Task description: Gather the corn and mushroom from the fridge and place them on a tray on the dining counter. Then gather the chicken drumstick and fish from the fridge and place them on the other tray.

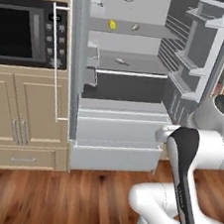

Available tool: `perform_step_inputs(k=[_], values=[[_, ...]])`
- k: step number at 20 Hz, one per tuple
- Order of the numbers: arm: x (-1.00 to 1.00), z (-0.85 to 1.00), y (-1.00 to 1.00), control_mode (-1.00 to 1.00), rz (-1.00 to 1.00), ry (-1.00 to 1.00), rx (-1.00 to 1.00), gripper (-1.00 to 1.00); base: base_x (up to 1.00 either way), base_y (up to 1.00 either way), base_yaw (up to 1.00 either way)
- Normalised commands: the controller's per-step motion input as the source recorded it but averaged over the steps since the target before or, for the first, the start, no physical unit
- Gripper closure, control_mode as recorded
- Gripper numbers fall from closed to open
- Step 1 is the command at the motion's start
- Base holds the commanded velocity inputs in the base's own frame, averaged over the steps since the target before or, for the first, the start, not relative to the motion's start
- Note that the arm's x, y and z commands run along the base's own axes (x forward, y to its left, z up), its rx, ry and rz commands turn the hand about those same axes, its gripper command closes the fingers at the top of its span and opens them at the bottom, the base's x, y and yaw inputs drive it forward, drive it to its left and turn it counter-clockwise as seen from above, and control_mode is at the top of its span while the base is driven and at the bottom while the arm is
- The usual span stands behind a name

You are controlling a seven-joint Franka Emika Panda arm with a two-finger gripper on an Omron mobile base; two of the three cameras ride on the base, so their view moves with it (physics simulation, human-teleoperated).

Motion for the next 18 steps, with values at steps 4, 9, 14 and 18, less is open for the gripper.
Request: perform_step_inputs(k=[4,9,14,18], values=[[0.00,0.00,0.00,1.00,0.00,0.00,0.00,-1.00,0.25,-0.13,0.32],[0.00,0.00,0.00,1.00,0.00,0.00,0.00,-1.00,0.30,-0.13,0.06],[0.00,0.00,0.00,1.00,0.00,0.00,0.00,-1.00,0.79,-0.09,0.00],[0.00,0.00,0.00,1.00,0.00,0.00,0.00,-1.00,0.81,-0.21,0.00]])
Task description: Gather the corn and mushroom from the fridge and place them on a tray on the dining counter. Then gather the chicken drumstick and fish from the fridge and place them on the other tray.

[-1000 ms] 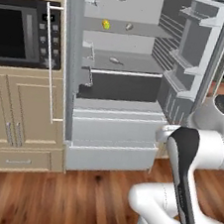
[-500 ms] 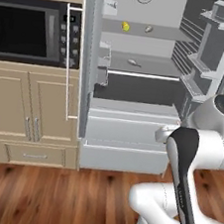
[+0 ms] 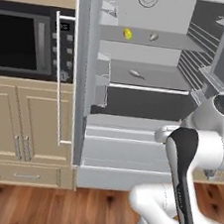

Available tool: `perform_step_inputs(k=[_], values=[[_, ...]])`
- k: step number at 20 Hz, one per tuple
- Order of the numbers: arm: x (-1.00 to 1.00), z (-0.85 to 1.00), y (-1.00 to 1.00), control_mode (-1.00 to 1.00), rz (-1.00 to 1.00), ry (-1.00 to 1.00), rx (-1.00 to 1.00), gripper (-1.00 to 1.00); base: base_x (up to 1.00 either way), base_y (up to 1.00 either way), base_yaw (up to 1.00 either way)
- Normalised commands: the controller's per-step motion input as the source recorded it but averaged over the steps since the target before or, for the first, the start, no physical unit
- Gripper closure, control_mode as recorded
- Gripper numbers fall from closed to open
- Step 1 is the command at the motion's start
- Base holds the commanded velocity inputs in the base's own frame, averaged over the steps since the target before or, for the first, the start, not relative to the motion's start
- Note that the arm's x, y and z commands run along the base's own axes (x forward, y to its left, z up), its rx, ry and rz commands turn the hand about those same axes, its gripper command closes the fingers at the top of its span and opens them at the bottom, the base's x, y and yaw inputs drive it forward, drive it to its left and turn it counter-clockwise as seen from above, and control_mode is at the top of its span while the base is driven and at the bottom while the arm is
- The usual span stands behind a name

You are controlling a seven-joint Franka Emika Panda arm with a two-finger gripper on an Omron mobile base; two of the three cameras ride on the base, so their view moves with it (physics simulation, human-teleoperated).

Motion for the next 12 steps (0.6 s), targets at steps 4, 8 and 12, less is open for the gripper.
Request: perform_step_inputs(k=[4,8,12], values=[[0.00,0.00,0.00,1.00,0.00,0.00,0.00,-1.00,0.71,-0.30,0.00],[0.00,0.00,0.00,1.00,0.00,0.00,0.00,-1.00,0.37,-0.33,-0.02],[0.00,0.00,0.00,1.00,0.00,0.00,0.00,-1.00,0.27,-0.25,-0.12]])
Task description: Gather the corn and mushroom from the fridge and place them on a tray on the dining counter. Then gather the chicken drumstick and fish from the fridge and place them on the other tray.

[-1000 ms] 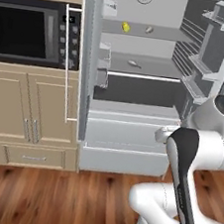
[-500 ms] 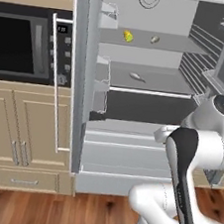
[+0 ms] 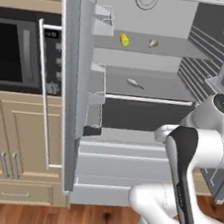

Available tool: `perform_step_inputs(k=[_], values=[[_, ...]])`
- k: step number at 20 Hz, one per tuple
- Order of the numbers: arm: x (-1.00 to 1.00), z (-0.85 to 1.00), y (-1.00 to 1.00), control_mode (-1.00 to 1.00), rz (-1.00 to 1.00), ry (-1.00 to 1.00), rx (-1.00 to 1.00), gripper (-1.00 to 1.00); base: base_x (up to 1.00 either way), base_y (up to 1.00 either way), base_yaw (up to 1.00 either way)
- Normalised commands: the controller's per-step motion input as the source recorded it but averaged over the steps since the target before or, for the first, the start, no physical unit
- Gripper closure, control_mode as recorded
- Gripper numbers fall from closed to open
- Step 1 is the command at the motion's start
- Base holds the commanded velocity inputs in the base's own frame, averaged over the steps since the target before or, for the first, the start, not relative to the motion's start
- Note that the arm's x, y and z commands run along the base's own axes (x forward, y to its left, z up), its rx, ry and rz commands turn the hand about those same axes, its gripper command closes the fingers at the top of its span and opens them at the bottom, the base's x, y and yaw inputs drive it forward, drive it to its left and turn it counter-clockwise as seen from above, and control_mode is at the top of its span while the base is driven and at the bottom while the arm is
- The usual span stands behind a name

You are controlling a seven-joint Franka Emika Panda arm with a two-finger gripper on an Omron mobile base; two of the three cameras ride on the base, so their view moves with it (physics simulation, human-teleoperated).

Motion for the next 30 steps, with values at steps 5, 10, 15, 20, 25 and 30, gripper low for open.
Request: perform_step_inputs(k=[5,10,15,20,25,30], values=[[0.00,0.00,0.00,1.00,0.00,0.00,0.00,-1.00,0.27,-0.16,-0.19],[0.00,0.00,0.00,1.00,0.00,0.00,0.00,-1.00,0.39,-0.03,-0.13],[0.00,0.00,0.00,1.00,0.00,0.00,0.00,-1.00,0.61,0.00,-0.01],[0.00,0.00,0.00,1.00,0.00,0.00,0.00,-1.00,0.67,0.00,0.00],[0.00,0.00,0.00,1.00,0.00,0.00,0.00,-1.00,0.57,0.00,0.00],[0.00,0.00,0.00,1.00,0.00,0.00,0.00,-1.00,0.53,0.00,0.00]])
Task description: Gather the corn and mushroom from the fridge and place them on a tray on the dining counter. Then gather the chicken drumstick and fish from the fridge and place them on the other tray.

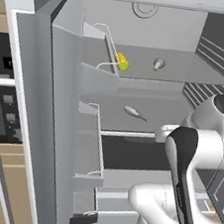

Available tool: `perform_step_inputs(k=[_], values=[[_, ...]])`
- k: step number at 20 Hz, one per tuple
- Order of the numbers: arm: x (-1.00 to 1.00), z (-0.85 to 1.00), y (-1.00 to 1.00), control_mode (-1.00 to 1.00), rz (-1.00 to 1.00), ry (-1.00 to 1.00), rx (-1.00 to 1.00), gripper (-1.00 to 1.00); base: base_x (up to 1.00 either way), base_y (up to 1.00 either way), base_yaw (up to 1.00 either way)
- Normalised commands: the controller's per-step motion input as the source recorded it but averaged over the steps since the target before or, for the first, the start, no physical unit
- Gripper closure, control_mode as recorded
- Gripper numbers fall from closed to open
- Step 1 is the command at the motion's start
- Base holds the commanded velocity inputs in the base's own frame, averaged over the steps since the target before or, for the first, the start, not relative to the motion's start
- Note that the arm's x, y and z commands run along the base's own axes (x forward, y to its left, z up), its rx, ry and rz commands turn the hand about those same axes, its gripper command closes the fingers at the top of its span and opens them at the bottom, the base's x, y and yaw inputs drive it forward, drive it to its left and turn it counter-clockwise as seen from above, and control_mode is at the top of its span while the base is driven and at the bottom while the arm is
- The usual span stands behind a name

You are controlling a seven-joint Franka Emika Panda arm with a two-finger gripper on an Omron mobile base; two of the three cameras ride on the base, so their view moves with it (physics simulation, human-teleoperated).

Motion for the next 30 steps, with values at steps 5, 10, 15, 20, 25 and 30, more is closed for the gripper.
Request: perform_step_inputs(k=[5,10,15,20,25,30], values=[[0.00,0.00,0.00,1.00,0.00,0.00,0.00,-1.00,0.40,0.00,-0.01],[0.00,0.00,0.00,1.00,0.00,0.00,0.00,-1.00,0.10,0.00,0.00],[-0.12,0.09,0.00,-1.00,0.00,-0.37,-0.04,-1.00,-0.01,0.00,0.01],[-0.15,0.10,0.00,-1.00,0.03,-0.24,-0.01,-1.00,0.00,0.00,0.00],[0.04,0.00,0.00,-1.00,0.10,0.03,0.00,-1.00,0.00,0.00,0.00],[0.27,-0.13,0.03,-1.00,0.04,0.01,0.00,-1.00,0.00,0.00,0.00]])
